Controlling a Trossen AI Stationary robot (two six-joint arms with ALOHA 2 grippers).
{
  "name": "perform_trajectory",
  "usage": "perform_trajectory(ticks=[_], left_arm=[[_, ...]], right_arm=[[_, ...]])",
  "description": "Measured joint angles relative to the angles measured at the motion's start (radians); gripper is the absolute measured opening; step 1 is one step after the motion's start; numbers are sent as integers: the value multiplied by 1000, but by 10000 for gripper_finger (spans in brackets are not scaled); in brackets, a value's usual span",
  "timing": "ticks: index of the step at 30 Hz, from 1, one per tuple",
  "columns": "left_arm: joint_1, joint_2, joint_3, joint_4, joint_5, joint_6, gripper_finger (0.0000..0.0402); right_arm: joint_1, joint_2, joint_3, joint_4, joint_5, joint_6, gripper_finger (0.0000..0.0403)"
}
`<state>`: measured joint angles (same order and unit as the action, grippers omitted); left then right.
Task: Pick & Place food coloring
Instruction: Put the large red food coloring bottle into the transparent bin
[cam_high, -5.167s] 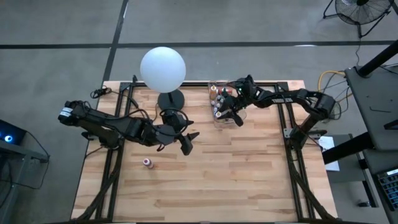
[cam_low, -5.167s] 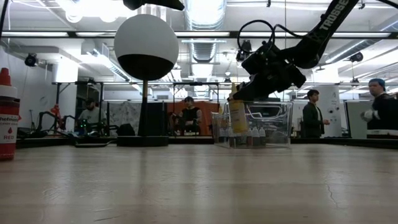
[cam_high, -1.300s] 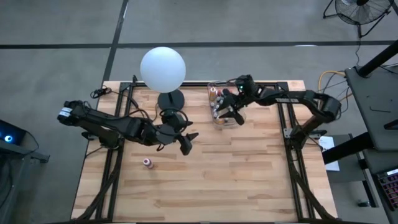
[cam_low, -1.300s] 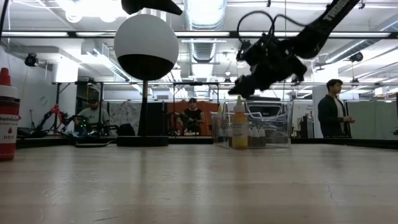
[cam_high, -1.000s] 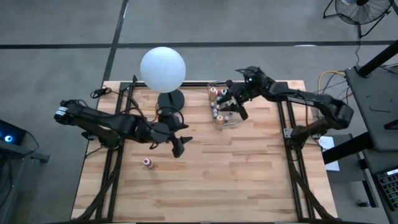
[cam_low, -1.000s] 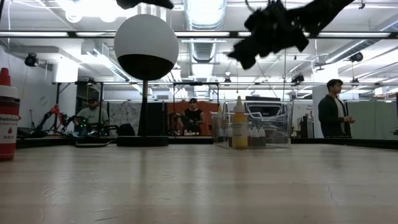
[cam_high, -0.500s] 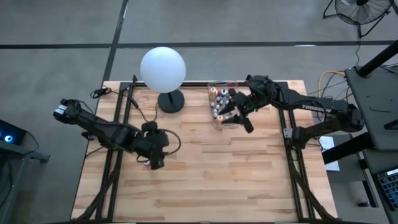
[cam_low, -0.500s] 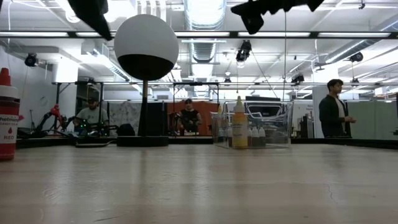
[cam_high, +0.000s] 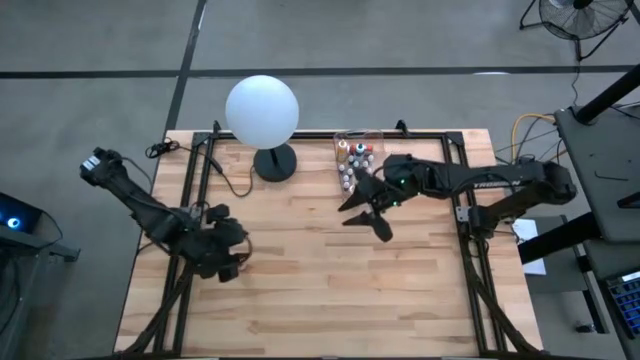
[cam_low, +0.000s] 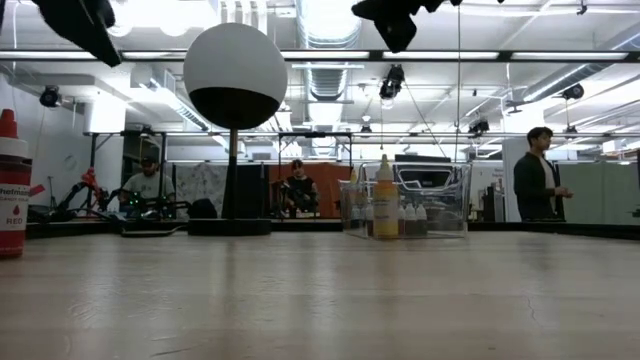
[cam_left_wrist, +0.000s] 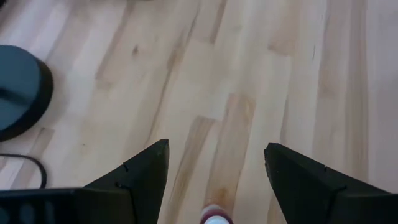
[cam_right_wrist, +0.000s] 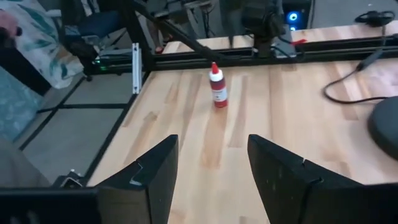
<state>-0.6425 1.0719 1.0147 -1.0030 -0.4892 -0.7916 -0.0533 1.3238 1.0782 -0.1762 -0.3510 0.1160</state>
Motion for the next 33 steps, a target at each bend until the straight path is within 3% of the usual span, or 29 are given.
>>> perform_trajectory(ticks=[7,15,21,28,33], left_arm=[[-110,-99,-120,-1,-63,-187,236],[-211,-102,-237,19,-72,-390,236],[-298,-100,-291,20,-162,-613,236],[-351,-38,-301,27,-165,-818,234],[-357,62,-296,27,-112,-992,226]], right_arm=[[59,82,14,50,17,55,185],[92,158,55,55,18,60,185],[97,184,81,54,19,53,185],[97,183,80,53,21,44,185],[97,183,80,53,22,29,183]])
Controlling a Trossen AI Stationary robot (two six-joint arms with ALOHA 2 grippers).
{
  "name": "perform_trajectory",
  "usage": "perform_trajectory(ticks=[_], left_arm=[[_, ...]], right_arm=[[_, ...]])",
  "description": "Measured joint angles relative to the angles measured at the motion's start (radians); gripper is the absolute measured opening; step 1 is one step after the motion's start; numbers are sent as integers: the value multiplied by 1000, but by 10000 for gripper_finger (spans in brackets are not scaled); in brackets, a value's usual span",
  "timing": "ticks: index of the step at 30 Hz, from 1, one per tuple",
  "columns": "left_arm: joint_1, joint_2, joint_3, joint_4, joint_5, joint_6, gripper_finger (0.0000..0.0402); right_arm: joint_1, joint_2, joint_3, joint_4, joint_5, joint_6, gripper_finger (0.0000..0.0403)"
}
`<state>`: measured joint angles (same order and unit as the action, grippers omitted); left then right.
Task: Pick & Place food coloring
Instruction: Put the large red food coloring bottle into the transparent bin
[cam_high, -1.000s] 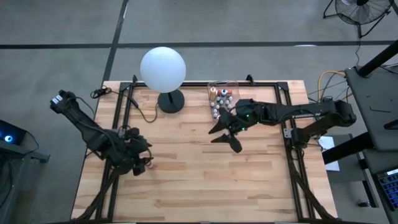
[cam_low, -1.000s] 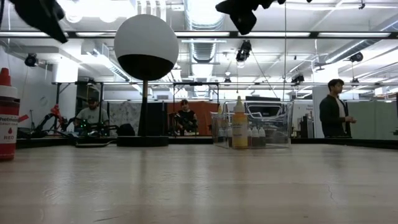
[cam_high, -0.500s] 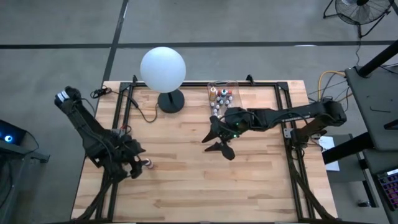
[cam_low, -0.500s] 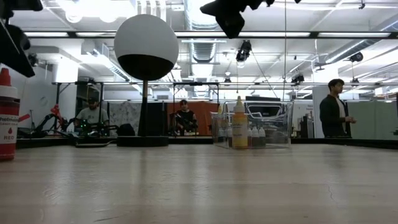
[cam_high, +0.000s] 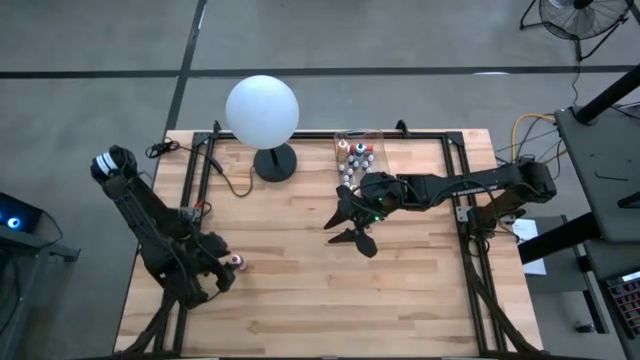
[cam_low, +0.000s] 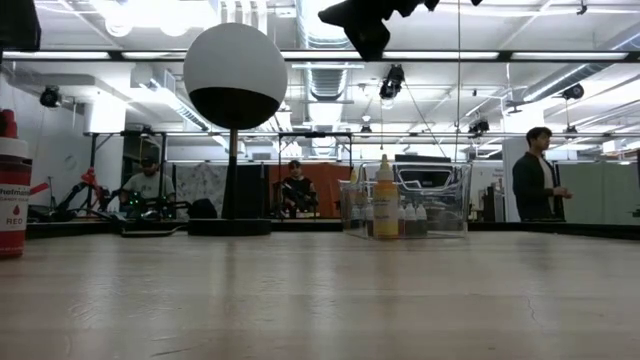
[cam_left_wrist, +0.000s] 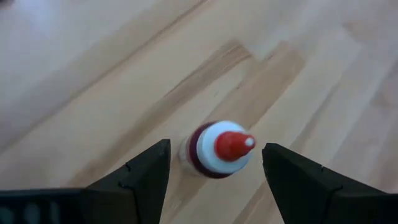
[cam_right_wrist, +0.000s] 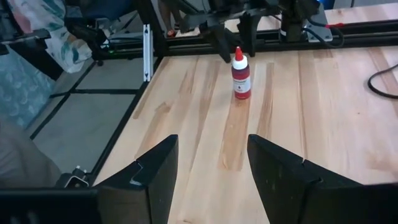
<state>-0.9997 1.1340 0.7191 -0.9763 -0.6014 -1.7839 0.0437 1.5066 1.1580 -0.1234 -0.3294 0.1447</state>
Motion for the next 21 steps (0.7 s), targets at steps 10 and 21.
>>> perform_trajectory(ticks=[10,21], left_arm=[[-4,207,59,4,10,-241,222],[-4,425,122,-4,9,-456,222]], right_arm=[[0,0,-1,-1,0,-41,183],[0,0,-2,-19,-1,-93,183]])
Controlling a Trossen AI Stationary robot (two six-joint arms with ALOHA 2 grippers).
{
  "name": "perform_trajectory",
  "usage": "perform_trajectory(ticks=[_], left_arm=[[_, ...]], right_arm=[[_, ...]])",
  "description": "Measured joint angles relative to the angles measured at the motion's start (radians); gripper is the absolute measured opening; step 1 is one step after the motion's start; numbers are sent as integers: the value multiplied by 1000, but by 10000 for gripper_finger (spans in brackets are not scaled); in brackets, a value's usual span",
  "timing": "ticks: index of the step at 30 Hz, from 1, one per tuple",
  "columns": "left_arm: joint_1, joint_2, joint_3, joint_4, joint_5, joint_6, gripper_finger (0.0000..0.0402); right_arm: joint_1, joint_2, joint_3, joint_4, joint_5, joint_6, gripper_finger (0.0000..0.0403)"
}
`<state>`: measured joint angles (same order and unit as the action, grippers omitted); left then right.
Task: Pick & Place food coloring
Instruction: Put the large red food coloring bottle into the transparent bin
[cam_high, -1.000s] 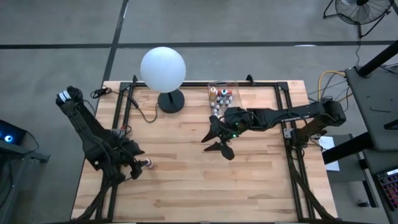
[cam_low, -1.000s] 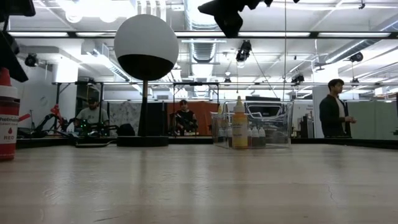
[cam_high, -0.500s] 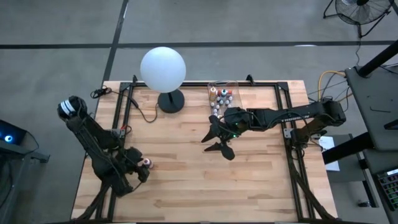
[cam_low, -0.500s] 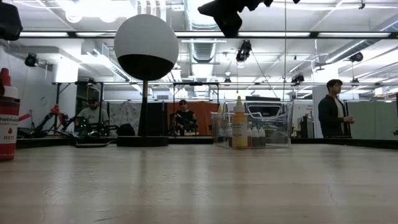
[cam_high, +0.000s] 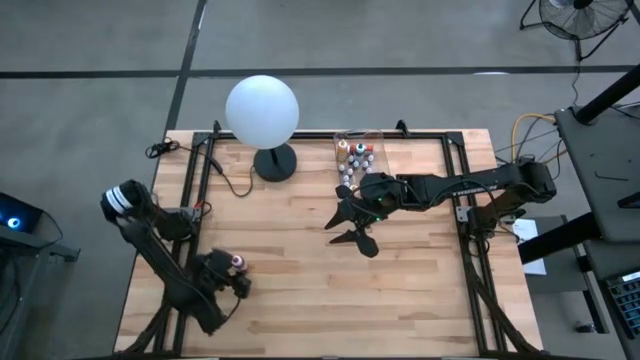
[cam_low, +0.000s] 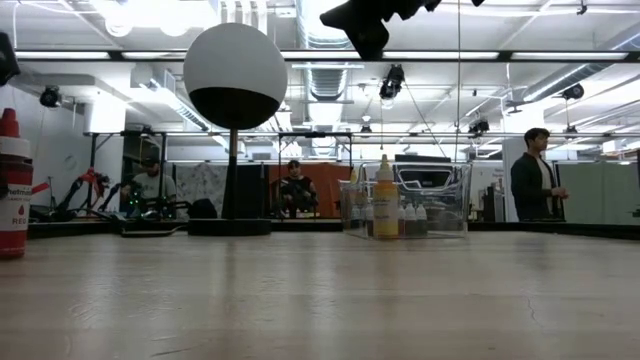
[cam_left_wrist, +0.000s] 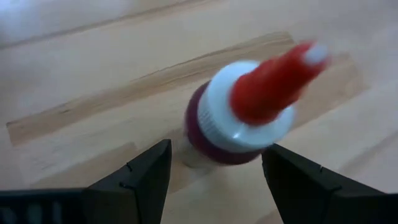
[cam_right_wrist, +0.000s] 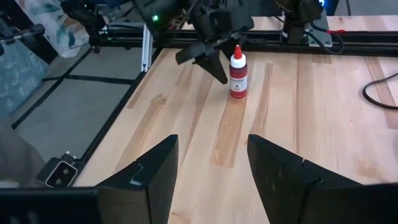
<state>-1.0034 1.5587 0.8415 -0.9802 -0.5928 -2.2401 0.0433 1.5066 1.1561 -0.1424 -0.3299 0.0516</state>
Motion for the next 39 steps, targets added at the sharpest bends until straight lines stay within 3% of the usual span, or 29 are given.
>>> perform_trajectory(ticks=[11,15,28,39], left_arm=[[37,138,43,5,-14,-22,222],[44,146,48,1,-59,-22,222],[46,146,28,39,-62,-13,222],[58,146,28,46,-161,-11,207]], right_arm=[[0,0,0,-4,-3,-4,183],[0,0,0,-12,-7,-2,183],[0,0,0,-14,-7,9,183],[0,0,0,-11,0,28,183]])
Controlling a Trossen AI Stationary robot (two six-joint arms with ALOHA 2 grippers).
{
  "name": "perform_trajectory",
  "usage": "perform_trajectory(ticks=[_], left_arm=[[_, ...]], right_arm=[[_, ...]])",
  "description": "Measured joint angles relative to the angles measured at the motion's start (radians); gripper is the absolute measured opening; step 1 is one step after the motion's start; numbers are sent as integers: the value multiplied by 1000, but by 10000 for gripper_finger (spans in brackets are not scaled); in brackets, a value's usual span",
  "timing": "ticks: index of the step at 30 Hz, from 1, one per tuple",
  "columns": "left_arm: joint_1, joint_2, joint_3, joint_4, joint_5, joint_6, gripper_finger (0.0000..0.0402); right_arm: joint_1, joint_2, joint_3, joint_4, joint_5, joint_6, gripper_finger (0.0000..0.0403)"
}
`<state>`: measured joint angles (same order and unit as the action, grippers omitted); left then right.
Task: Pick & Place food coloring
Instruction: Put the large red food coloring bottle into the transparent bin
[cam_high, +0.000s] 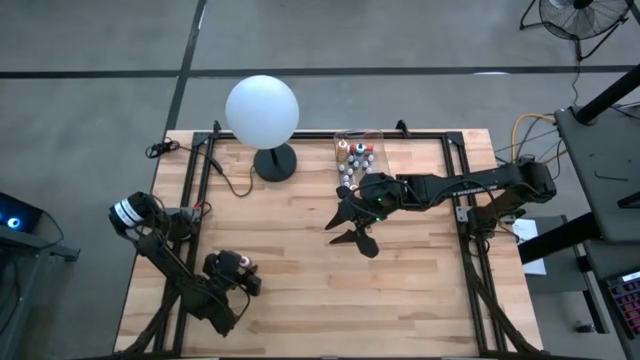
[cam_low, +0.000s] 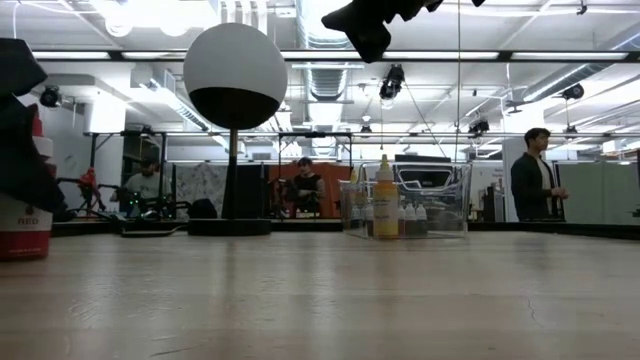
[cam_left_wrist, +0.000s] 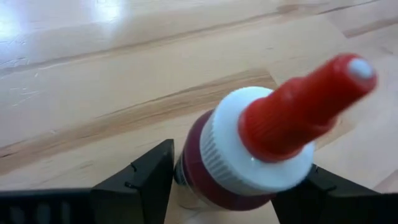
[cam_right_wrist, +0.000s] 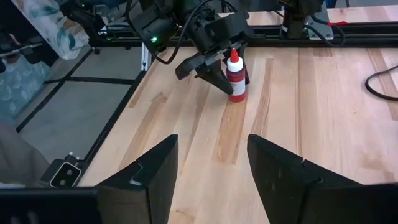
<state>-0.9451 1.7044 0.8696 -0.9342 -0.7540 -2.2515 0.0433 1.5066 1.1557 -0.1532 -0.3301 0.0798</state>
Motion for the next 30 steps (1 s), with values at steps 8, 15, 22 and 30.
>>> perform_trajectory(ticks=[8,15,22,30], left_arm=[[1,-1,0,16,-3,4,148],[1,-12,21,18,-2,56,107],[5,-84,55,15,-49,197,106],[52,-228,81,18,-59,438,106]], right_arm=[[0,1,0,1,21,18,183],[0,1,0,3,21,23,182],[0,1,0,15,19,24,182],[4,0,24,50,8,25,182]])
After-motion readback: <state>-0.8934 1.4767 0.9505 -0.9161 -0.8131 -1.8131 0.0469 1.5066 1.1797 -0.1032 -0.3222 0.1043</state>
